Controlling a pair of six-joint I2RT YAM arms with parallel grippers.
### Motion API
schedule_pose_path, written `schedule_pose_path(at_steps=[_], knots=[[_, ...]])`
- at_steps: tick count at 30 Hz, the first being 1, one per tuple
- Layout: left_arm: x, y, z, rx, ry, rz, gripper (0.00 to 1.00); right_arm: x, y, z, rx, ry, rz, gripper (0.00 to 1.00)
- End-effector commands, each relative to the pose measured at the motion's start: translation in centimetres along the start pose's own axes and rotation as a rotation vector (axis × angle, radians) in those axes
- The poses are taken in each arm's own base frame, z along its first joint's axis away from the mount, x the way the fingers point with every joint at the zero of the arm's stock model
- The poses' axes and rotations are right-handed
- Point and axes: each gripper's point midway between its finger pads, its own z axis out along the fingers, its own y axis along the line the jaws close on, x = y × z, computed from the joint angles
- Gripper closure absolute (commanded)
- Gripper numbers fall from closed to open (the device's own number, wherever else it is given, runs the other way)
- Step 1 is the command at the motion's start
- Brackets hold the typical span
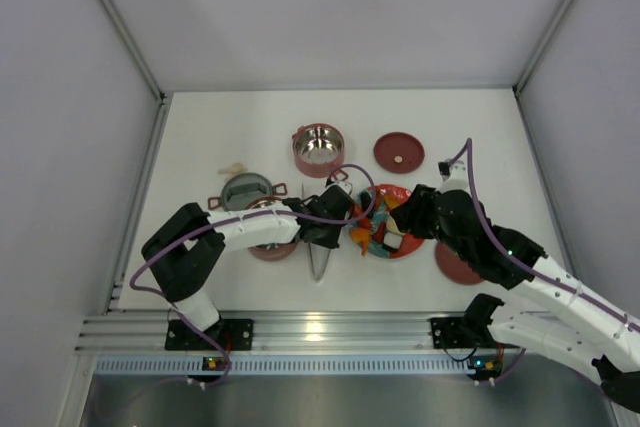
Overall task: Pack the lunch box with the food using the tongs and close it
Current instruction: Pick up the clamp at the center of the board.
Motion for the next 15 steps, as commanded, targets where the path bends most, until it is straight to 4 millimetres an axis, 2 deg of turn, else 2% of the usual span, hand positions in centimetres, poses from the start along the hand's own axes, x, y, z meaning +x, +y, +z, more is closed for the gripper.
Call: schedule_pose_path(at_steps=[1, 6, 11, 15], knots=[[-1.8, -0.3, -0.4, -0.010, -0.060, 0.005, 0.80, -0.4, 0.2, -0.6, -0.003, -0.009, -0.018, 0.57], [-2.0, 0.1, -0.9, -0.031, -0.065, 0.011, 1.00, -0.2, 0.3, -0.6, -0.005, -0.005, -0.017, 0.57], [-3.5, 0.1, -3.2, -0.025, -0.114, 0.009, 1.00, -0.1, 0.3, -0.5, -0.007, -0.003, -0.016, 0.57], [-5.8, -0.3, -6.6, -0.008, -0.176, 0.012, 1.00, -0.3, 0.8, -0.4, -0.030, -0.007, -0.010, 0.57]])
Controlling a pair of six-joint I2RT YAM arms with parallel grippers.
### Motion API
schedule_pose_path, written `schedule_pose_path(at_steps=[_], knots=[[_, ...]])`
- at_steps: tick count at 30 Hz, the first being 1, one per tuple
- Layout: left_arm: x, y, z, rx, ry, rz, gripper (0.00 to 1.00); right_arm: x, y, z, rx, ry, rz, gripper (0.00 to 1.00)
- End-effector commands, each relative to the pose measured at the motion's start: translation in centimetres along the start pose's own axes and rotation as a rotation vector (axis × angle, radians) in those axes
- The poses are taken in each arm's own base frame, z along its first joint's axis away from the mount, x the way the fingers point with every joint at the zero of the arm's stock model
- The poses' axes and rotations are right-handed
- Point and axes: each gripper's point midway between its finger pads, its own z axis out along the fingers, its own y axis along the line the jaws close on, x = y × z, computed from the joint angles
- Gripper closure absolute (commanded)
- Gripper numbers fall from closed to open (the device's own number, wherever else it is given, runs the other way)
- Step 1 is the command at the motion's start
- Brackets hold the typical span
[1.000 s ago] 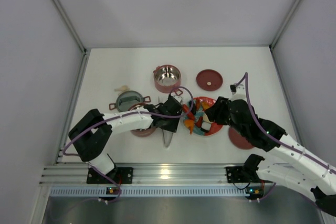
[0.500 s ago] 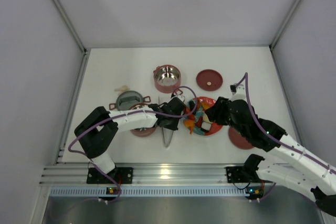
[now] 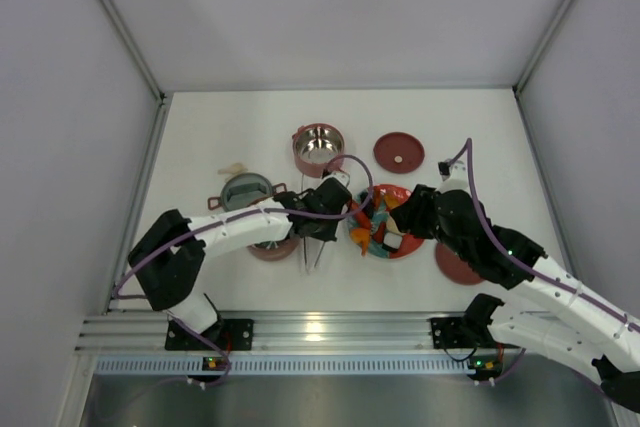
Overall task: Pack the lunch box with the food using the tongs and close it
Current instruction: Pick up the clamp at the center of the board.
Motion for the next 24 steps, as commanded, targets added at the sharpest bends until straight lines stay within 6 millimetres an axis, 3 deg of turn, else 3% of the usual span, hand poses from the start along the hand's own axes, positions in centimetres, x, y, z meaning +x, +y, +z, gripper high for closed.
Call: schedule_pose_path(at_steps=[1, 9, 12, 17, 18, 24], knots=[[-5.2, -1.0, -4.9, 0.038, -0.153, -0.008, 1.00, -0.3, 0.9, -0.4, -0.031, -0.008, -0.012, 0.57], [-8.6, -2.3, -9.9, 0.118, -0.237, -0.007, 1.00, -2.5, 3.0, -0.8, -0.100, -0.062, -0.008, 0.57], [-9.7, -3.7, -12.9, 0.228, -0.289, -0.018, 1.00, -4.2, 4.6, -1.4, -0.177, -0.123, -0.013, 0.55], [-9.9, -6.7, -17.5, 0.465, -0.319, -0.016, 1.00, -8.3, 6.9, -4.9, -0.331, -0.297, -0.010, 0.51], [-10.5, -7.3, -19.2, 0.521, -0.360, -0.026, 1.00, -9.3, 7.5, -5.7, -0.370, -0.337, -0.001, 0.51], [-10.4, -10.6, -25.0, 0.822, -0.401, -0.019, 1.00, -10.5, 9.9, -8.8, -0.544, -0.392, -0.009, 0.50]])
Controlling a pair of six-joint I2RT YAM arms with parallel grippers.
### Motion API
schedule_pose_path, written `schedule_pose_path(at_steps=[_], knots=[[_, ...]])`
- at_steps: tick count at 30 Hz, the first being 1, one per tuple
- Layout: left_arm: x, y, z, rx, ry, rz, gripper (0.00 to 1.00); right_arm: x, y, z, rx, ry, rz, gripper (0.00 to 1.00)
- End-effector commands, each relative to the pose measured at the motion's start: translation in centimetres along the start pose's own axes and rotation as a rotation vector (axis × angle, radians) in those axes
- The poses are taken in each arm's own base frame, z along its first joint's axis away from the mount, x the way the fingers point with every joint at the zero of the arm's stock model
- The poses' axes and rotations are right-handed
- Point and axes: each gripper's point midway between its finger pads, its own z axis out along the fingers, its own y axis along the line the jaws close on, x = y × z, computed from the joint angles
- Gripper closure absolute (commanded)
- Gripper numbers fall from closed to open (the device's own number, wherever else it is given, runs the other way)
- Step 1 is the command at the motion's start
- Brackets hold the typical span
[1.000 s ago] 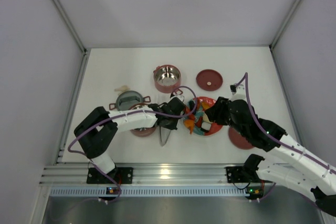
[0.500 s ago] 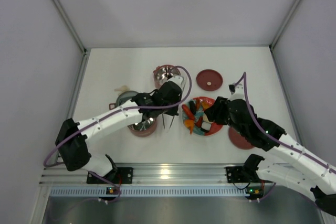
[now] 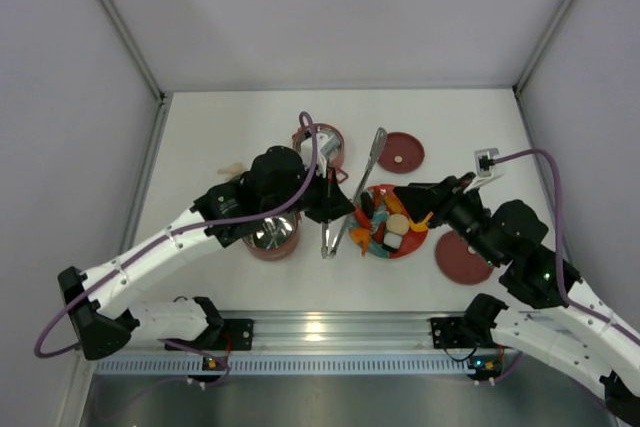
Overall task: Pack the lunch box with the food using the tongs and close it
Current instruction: Pick up the clamp at the center of the board.
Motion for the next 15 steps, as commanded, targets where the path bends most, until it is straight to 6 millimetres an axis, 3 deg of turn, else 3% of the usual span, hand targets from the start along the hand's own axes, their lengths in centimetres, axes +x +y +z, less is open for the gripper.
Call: schedule_pose_path(at_steps=[1, 7, 15], knots=[[-2.3, -5.7, -2.2, 0.270, -0.074, -0.015, 1.00, -3.6, 4.7, -0.9, -0.194, -0.099, 0.007, 0.50], [-2.7, -9.0, -3.5, 0.474, -0.085, -0.057, 1.00, -5.1, 6.5, -1.8, -0.276, -0.133, 0.019, 0.50], [-2.9, -10.4, -3.9, 0.568, -0.087, -0.084, 1.00, -6.1, 8.1, -1.8, -0.333, -0.143, 0.015, 0.50]])
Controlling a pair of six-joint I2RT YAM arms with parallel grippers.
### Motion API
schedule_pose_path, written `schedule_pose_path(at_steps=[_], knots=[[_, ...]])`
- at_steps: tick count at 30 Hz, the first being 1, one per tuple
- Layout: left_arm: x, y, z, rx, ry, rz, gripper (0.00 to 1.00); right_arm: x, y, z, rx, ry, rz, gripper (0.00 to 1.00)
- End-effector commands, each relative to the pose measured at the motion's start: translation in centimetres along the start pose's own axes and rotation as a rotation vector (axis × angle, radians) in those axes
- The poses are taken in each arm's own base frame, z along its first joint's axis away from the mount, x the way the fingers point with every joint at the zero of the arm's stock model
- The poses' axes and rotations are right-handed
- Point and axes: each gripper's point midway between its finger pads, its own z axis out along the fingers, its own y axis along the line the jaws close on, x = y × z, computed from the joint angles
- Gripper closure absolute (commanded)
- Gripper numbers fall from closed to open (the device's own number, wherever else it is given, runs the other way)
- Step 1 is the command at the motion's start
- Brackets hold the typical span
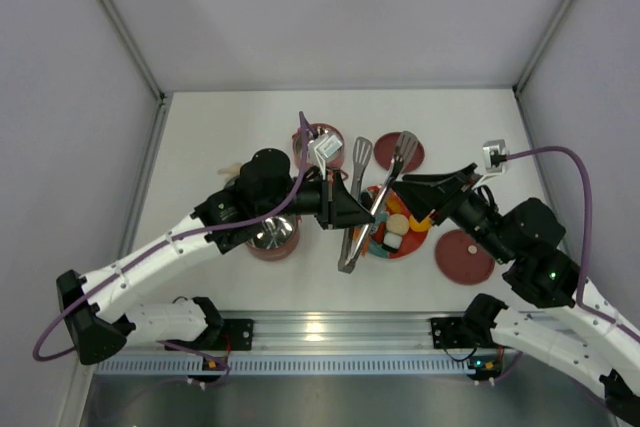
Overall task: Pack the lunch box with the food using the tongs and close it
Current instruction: Pick up the clamp at the center of the board.
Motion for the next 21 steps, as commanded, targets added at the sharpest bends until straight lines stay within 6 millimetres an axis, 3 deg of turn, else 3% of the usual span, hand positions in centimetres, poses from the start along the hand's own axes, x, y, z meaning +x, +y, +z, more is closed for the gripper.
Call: schedule_pose_path(at_steps=[1, 8, 13, 16, 21], knots=[[-1.7, -3.2, -0.4, 0.142, -0.061, 0.035, 1.00, -2.9, 3.5, 0.2, -0.127, -0.073, -0.001, 0.50], [-2.6, -4.1, -0.8, 0.173, -0.106, 0.055, 1.00, -1.6, 3.3, 0.6, -0.134, -0.040, 0.020, 0.50], [-3.1, -4.4, -1.0, 0.198, -0.137, 0.062, 1.00, -2.7, 4.1, -0.1, -0.166, -0.080, 0.037, 0.50], [-3.1, -4.8, -0.7, 0.238, -0.134, 0.048, 1.00, -2.9, 4.6, -0.2, -0.186, -0.080, 0.035, 0.59], [-3.3, -5.9, -0.9, 0.314, -0.143, 0.036, 1.00, -2.5, 5.7, 0.0, -0.249, -0.057, 0.042, 0.61]])
